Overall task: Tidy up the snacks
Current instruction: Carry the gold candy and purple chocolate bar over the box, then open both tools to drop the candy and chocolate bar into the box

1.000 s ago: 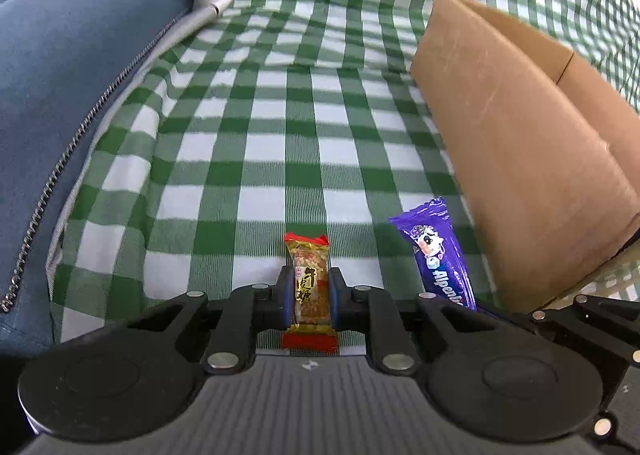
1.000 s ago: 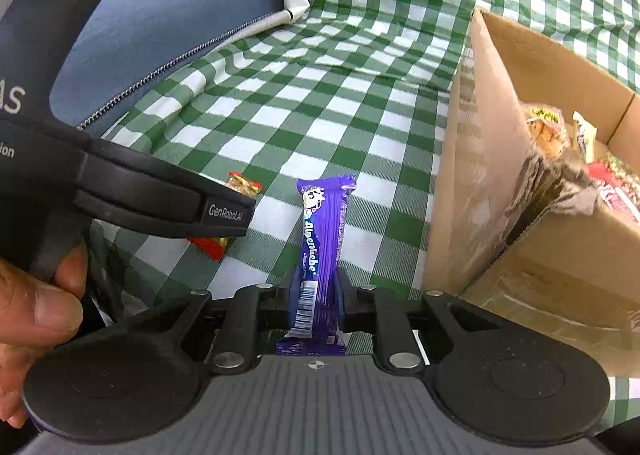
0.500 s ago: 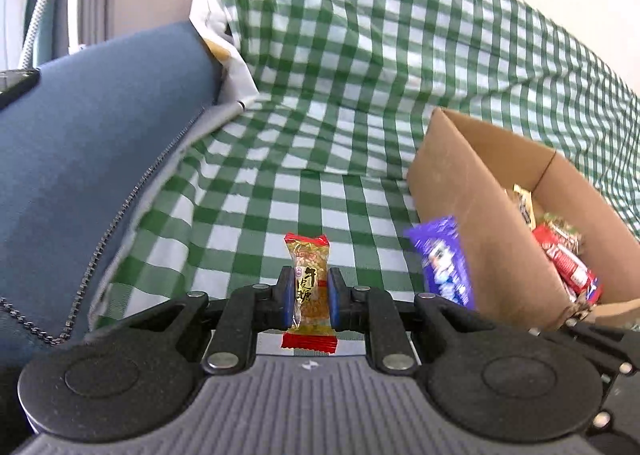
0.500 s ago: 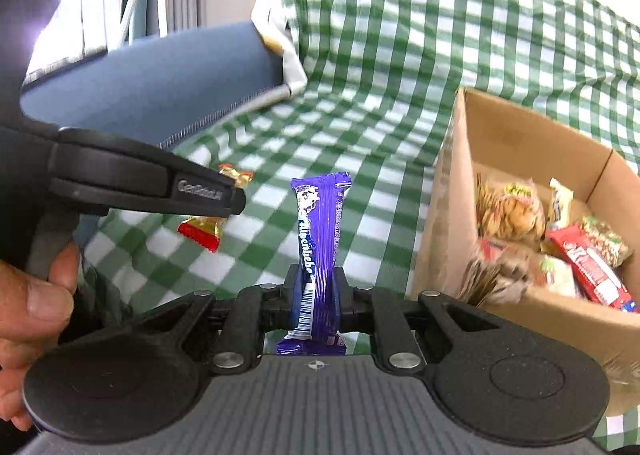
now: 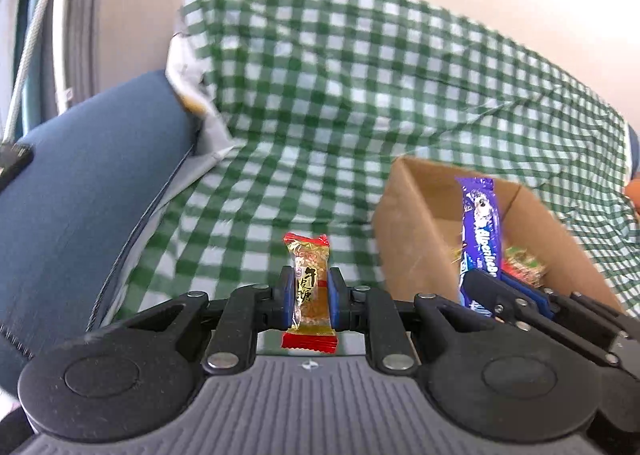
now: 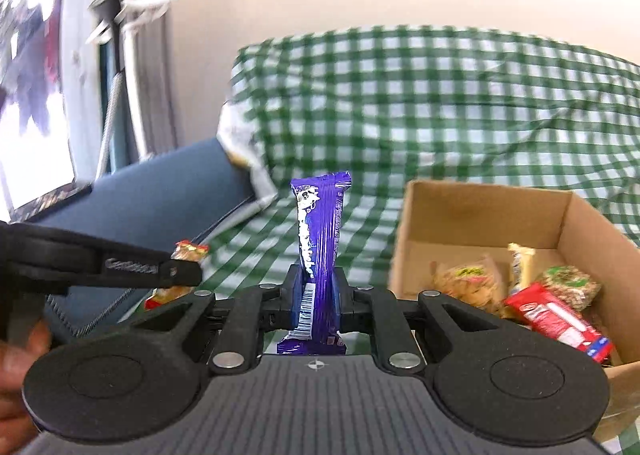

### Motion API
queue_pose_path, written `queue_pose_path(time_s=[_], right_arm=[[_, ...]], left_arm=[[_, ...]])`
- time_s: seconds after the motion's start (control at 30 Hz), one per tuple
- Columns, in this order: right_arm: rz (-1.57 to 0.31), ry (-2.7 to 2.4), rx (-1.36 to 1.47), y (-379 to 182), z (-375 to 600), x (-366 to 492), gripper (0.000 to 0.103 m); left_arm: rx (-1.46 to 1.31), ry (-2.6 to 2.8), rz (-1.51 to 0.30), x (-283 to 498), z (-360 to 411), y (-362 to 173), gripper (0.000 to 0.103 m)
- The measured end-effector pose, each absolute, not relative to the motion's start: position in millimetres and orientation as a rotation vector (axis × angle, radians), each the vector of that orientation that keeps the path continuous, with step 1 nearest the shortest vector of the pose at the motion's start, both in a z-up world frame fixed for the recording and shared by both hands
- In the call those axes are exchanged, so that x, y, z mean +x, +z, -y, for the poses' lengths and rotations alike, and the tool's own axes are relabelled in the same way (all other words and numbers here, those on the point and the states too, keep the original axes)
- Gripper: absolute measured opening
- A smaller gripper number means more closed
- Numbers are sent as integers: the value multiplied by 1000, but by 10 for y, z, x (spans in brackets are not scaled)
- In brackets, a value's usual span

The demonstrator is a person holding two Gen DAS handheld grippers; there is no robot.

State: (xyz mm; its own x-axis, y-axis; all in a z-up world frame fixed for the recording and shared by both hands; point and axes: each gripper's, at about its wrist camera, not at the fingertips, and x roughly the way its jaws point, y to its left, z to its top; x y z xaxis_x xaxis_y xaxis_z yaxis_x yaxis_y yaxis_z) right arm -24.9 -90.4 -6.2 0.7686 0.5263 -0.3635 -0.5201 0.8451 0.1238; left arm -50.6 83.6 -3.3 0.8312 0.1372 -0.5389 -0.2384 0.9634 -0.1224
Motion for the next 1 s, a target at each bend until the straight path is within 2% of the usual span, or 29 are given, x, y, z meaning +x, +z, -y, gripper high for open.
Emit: queue_pose_path(time_s=[0.47,0.73,0.8,0.83,0.93,1.0], right_arm=[[-415,372,148,-88,1425,158,16],[-421,277,201,-112,1731,320,16],[-455,268,196,-133,1780,373,19],[-471,250,191,-147,1789,403,21],[-497,208,207,-165,1854,466,59],[-488,211,208,-147,1876,448,63]], left_arm=[[-78,3,-439,71,73,593,18],[-40,-104,-439,435,540,698,20],[-28,-125,-476,503,600,690,45],[-26,-119,-472,508,613,695,62],[-24,-119,-446,412,548,687,65],[-30,-115,-448,320,467,641,70]])
